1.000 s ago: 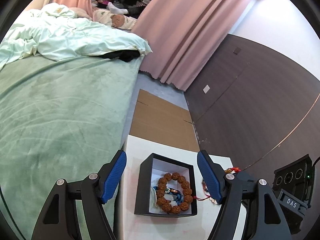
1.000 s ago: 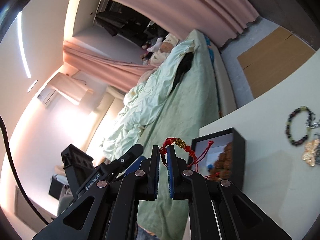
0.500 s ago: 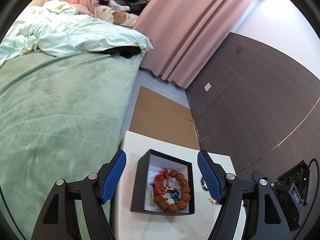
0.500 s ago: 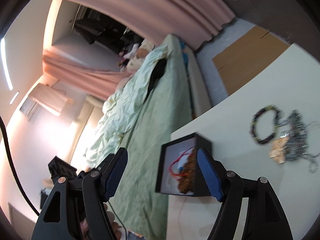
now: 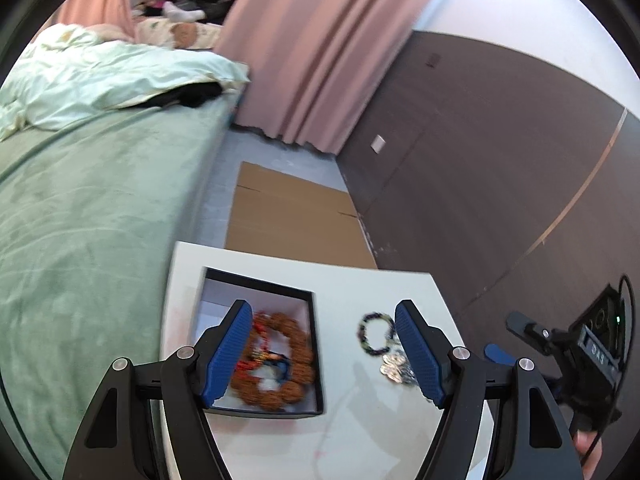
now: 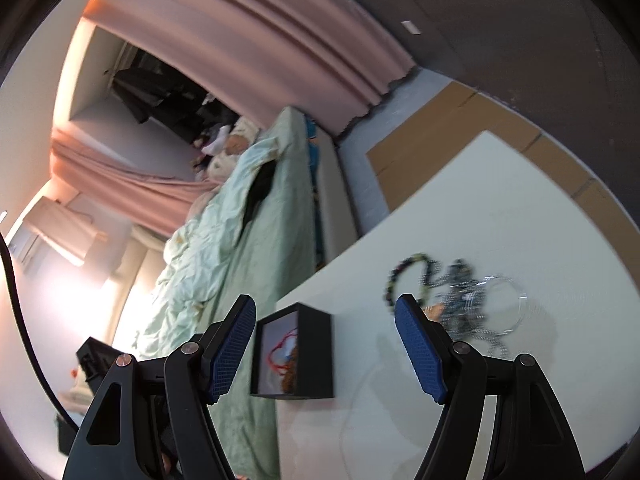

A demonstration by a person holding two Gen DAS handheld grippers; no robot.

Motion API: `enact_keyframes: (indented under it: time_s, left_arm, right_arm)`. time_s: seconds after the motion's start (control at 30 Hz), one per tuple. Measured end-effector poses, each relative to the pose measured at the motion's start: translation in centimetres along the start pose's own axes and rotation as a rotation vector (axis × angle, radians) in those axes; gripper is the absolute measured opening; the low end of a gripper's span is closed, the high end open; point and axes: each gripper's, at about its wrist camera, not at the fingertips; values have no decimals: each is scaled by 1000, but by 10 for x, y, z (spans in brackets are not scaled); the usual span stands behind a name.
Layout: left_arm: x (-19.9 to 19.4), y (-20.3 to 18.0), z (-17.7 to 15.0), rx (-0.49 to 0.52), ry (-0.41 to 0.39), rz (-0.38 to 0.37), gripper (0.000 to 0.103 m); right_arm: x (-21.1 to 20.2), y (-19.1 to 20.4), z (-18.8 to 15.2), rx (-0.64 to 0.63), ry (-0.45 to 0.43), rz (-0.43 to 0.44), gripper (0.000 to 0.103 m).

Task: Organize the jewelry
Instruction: 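Move both open tools back to the silver chains and beaded bracelet, then grasp the silver hoop with the right tool while the left tool grasps the butterfly chain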

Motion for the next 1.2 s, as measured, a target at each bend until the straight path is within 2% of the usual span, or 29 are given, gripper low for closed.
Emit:
enact_keyframes:
  time_s: [0.17, 0.3, 0.4, 0.5, 0.63, 0.83, 1.0, 1.13, 1.2]
  left_arm:
    - [17, -29, -10, 81, 23, -30, 75]
    - [28, -45, -14, 141, 25, -45, 74]
    - [36, -54, -17, 177, 37, -51, 68]
    - [46, -60, -20, 197, 59, -60, 62]
    - [61, -63, -21, 204, 89, -58, 53]
    - [79, -65, -19, 209, 117, -55, 51]
    - [88, -61, -13, 200, 123, -51, 51]
    - [94, -58, -9, 189, 129, -49, 51]
    - [97, -58, -9, 183, 132, -48, 51]
  right_arm:
    - [2, -23, 4, 55, 33, -73, 72]
    - [11, -44, 6, 112, 84, -137, 62]
    - [20, -59, 5, 145, 127, -201, 56]
    - [30, -73, 5, 190, 164, -209, 49]
    - [42, -82, 8, 225, 188, -220, 46]
    - [50, -89, 19, 218, 178, -300, 46]
    - [64, -99, 18, 325, 228, -170, 46]
    - [75, -102, 15, 370, 241, -195, 46]
    - [75, -104, 14, 398, 225, -210, 40]
Point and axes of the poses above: each gripper's, at about its wrist camera, not at the fingertips, and x roughly the way its jaws point, y to its left, z to its top, and after that the axes turned 3 degrees about -z, right-handed
